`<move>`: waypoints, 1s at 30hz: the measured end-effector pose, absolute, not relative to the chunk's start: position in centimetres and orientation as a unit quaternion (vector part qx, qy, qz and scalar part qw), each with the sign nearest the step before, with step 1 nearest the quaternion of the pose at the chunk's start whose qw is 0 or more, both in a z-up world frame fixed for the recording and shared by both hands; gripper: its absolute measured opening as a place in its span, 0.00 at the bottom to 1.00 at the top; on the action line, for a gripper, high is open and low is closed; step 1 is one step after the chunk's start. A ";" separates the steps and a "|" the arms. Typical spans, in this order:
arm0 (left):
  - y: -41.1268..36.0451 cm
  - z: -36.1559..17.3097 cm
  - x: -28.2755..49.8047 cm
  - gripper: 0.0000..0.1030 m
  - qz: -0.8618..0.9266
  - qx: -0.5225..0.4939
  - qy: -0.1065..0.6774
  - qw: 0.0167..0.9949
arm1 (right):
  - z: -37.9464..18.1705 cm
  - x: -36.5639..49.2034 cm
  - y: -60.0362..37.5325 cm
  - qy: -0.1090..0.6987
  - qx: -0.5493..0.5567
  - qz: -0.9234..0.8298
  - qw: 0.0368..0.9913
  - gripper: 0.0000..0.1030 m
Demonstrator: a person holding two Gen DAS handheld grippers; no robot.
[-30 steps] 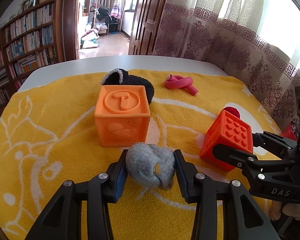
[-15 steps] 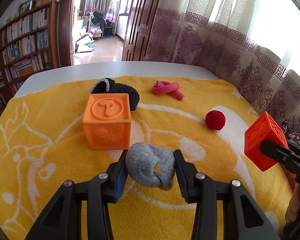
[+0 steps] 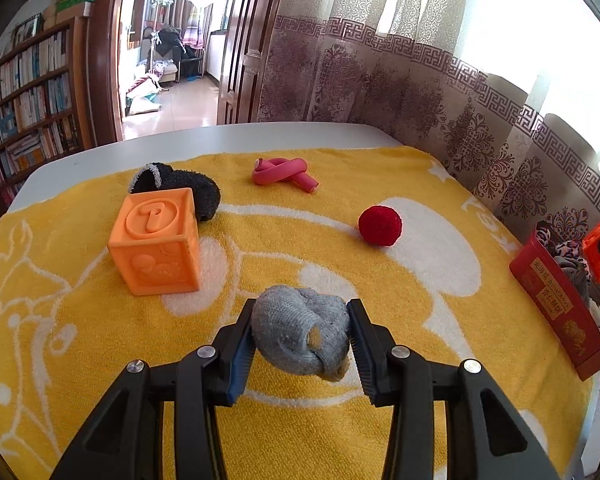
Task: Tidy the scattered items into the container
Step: 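Carry the grey sock ball and orange studded cube into the red box and release both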
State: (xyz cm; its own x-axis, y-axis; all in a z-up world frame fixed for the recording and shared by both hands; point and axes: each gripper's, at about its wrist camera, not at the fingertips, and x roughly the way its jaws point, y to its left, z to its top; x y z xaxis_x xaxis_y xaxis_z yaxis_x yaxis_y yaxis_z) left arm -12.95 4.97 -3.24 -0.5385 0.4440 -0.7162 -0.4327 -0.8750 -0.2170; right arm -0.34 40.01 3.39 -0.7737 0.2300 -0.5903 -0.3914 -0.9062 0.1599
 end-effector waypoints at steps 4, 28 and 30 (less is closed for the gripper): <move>5.6 -2.8 -12.4 0.44 0.876 -0.406 -0.005 0.260 | 3.1 2.0 44.2 0.157 -0.283 0.916 0.237 0.64; 10.2 -1.1 -8.7 0.44 0.861 -0.402 -0.005 0.312 | 1.3 3.7 47.5 0.146 -0.284 0.902 0.291 0.74; 11.0 -1.0 -8.4 0.44 0.859 -0.402 0.000 0.317 | 1.7 4.2 47.3 0.148 -0.270 0.907 0.286 0.74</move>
State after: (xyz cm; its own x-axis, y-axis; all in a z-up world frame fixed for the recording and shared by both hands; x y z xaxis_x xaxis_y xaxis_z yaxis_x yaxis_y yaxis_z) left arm -8.41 10.97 -1.03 -0.4757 0.5440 -0.6912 -0.5446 -0.7992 -0.2542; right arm 4.18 47.26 1.69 -0.6908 0.4391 -0.5744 -0.5993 -0.7922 0.1151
